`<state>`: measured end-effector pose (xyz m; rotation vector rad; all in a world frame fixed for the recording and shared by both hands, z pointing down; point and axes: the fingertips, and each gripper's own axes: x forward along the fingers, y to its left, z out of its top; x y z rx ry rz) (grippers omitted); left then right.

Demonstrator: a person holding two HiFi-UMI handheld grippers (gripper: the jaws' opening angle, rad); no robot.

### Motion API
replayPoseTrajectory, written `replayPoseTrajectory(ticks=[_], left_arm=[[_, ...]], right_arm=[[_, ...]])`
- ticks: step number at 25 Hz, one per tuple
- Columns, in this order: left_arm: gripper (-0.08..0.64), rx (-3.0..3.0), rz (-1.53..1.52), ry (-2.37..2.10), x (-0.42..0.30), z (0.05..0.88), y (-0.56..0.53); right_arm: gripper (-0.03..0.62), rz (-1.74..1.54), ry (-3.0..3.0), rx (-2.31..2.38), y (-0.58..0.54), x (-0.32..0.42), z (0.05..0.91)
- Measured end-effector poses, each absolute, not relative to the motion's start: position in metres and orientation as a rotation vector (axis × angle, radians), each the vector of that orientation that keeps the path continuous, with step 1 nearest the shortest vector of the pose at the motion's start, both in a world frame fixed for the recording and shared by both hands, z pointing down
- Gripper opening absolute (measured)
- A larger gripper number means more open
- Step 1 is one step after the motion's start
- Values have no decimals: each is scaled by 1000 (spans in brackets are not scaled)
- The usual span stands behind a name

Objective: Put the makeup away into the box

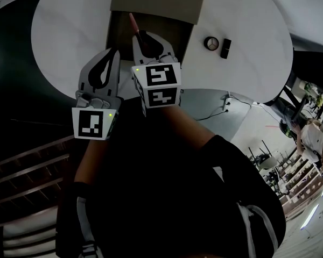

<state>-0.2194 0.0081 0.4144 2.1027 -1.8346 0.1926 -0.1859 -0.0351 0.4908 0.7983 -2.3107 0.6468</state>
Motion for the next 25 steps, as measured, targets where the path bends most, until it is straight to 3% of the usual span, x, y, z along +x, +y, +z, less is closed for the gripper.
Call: replayPoseTrajectory(ticks=[12,15,22,25], left_arm=[[6,2095,192,-1841,-218,416,15],[6,2106,214,-1832,-215,414,16],[6,2122,209,-1837,-209,404,14],[6,2144,190,-1844,-200,394,10]], right_arm=[[72,726,-2235,698,-28,-202,512],[187,768,-2247,654,-23,-206,506],[183,676,-2357,748,-30,-182,471],[152,627,-2439,801,-35,-166,449]])
